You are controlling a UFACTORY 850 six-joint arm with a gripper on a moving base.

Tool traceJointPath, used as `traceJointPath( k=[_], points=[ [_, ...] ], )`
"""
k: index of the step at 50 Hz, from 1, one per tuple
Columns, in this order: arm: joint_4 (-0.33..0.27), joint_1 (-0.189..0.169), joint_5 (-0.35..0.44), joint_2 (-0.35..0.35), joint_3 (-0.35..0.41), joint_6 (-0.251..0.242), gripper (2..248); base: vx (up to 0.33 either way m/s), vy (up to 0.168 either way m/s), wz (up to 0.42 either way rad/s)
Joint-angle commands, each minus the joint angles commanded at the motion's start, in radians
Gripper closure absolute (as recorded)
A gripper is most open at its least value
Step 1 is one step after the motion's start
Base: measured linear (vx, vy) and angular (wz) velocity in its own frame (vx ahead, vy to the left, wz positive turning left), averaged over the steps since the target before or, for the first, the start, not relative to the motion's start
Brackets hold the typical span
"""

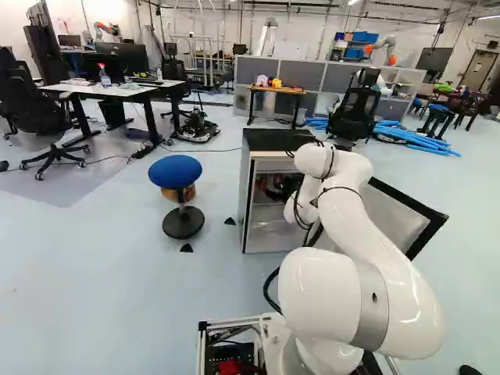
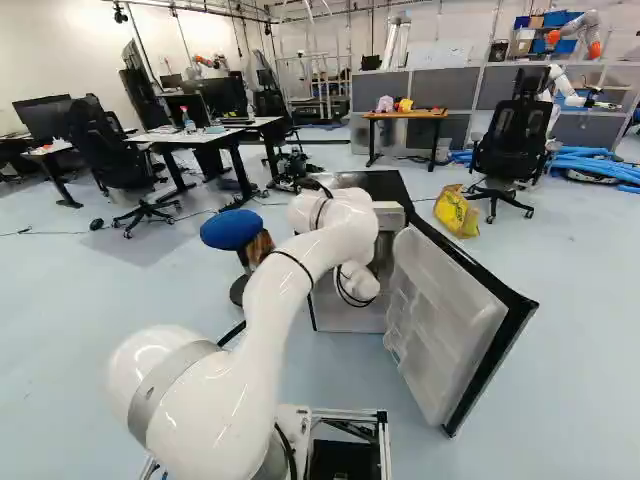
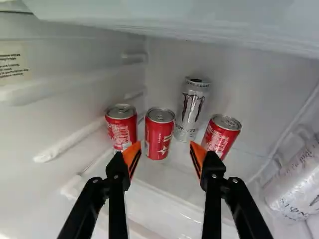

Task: Grab a drink from the fridge

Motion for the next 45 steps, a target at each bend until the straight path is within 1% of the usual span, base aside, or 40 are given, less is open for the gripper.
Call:
traceJointPath(
  k=[7,15,30,45],
  points=[
    [0.000,0.008,0.000,-0.007,-0.013,0.000,96,0.000,0.000,0.000],
    [0.004,0.010,-0.006,-0.011,-0.021,0.000,96,0.000,0.000,0.000],
    [0.022,0.011,-0.026,-0.020,-0.037,0.000,96,0.000,0.000,0.000],
    [0.042,0.020,-0.027,-0.036,-0.067,0.000,96,0.000,0.000,0.000]
  ],
)
